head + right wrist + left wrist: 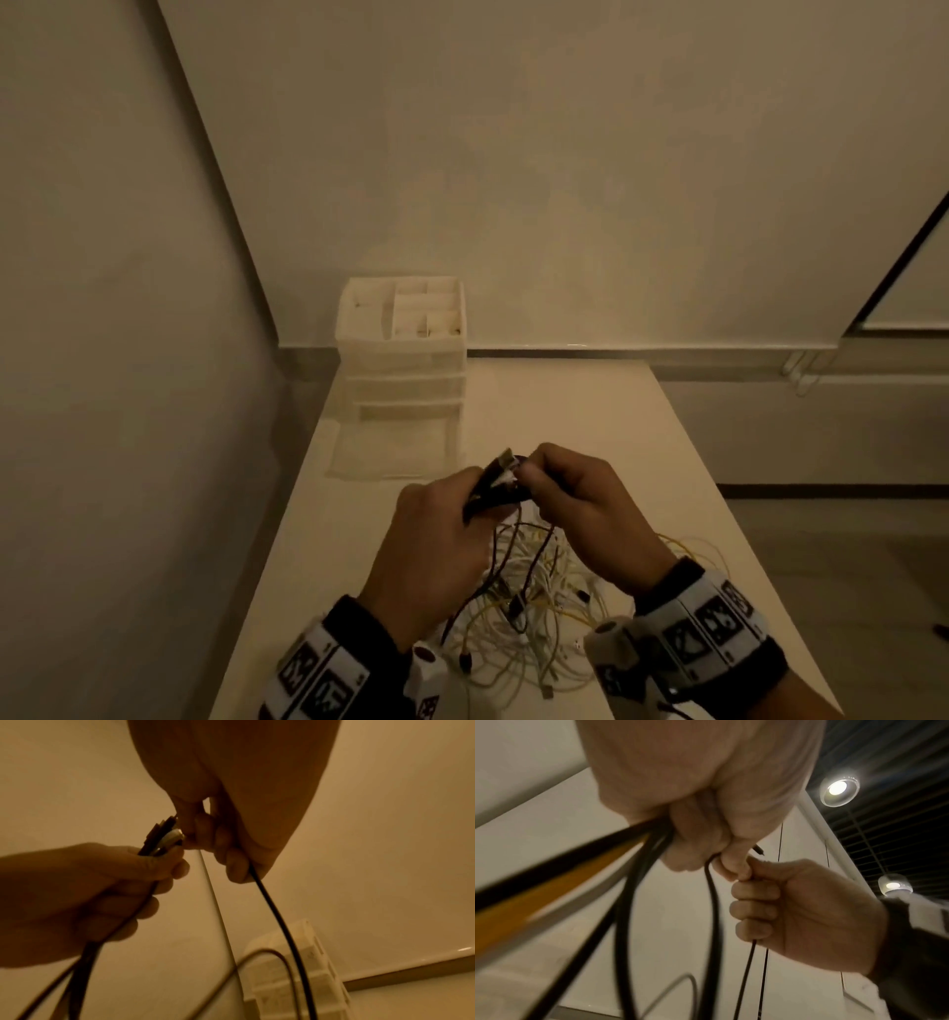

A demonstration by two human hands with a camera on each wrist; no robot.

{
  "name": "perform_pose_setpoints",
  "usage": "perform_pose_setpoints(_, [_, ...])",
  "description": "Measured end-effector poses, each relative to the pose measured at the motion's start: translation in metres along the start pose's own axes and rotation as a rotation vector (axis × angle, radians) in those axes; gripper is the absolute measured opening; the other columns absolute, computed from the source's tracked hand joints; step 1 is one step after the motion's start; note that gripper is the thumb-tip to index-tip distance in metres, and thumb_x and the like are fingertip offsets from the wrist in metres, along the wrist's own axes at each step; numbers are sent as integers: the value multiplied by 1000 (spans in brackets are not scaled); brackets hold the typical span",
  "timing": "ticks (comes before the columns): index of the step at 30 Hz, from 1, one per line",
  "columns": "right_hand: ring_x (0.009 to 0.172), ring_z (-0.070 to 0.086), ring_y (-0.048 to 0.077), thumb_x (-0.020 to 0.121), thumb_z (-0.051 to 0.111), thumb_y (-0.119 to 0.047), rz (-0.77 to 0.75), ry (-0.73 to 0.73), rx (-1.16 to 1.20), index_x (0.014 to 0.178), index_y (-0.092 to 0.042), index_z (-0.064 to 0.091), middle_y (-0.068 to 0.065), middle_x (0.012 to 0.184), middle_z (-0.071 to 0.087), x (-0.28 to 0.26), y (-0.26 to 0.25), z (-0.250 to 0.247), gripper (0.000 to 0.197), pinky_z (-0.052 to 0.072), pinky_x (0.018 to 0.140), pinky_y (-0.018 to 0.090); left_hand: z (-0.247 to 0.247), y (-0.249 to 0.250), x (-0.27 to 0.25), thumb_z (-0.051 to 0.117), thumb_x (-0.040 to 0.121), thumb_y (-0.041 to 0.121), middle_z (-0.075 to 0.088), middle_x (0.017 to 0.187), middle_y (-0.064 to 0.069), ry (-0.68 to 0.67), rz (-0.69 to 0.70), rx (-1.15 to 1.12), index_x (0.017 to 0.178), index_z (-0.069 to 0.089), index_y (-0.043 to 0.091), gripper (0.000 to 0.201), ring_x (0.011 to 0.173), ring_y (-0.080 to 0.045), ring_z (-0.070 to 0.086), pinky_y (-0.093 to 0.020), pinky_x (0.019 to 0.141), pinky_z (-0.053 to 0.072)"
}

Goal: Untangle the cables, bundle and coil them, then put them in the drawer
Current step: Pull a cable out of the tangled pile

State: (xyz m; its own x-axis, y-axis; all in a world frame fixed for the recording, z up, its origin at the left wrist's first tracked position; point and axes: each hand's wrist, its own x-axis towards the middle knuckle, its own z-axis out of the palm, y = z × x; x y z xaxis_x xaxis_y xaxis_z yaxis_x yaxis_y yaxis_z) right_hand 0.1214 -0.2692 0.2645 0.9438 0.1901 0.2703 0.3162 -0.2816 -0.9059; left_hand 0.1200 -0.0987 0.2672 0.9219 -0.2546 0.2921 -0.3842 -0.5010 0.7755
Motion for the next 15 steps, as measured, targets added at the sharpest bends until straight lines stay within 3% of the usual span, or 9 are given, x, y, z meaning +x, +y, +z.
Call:
perform_pose_setpoints(2, [55,39,9,98,47,-31,-2,-1,20,76,-17,59,-7,60,46,0,1,-4,28,35,58,27,-5,2,6,71,86,24,72,79,11,116,29,-33,98,72,29,14,75,-6,66,-26,66,51])
perform_pose_setpoints(5, [57,40,12,100,41,-32,46,8,2,76,-13,58,-3,62,44,-14,30,0,34,36,58,28,-20,5,13,72,83,24,66,84,22,252,39,-43,105,72,21,22,82,8,63,-15,69,49])
perform_pose_setpoints(9, [58,43,7,98,40,-37,153,-9,-73,75,-18,54,-9,62,47,-39,73,18,34,38,59,26,-33,11,10,69,84,23,56,86,35,365,51,-54,102,59,42,28,79,23,56,0,66,40])
perform_pose_setpoints(13, [65,50,3,100,45,-19,113,-4,-217,86,-19,57,-11,70,54,-41,93,33,18,39,62,14,-41,8,3,67,85,23,56,84,32,489,-15,-96,100,60,34,20,78,24,55,2,67,39])
perform_pose_setpoints(15, [68,53,3,98,47,-11,115,41,-277,90,-17,58,-9,73,57,-32,95,31,15,41,63,13,-45,6,2,67,86,23,60,78,29,428,-14,-82,97,58,41,23,79,16,59,-4,66,43])
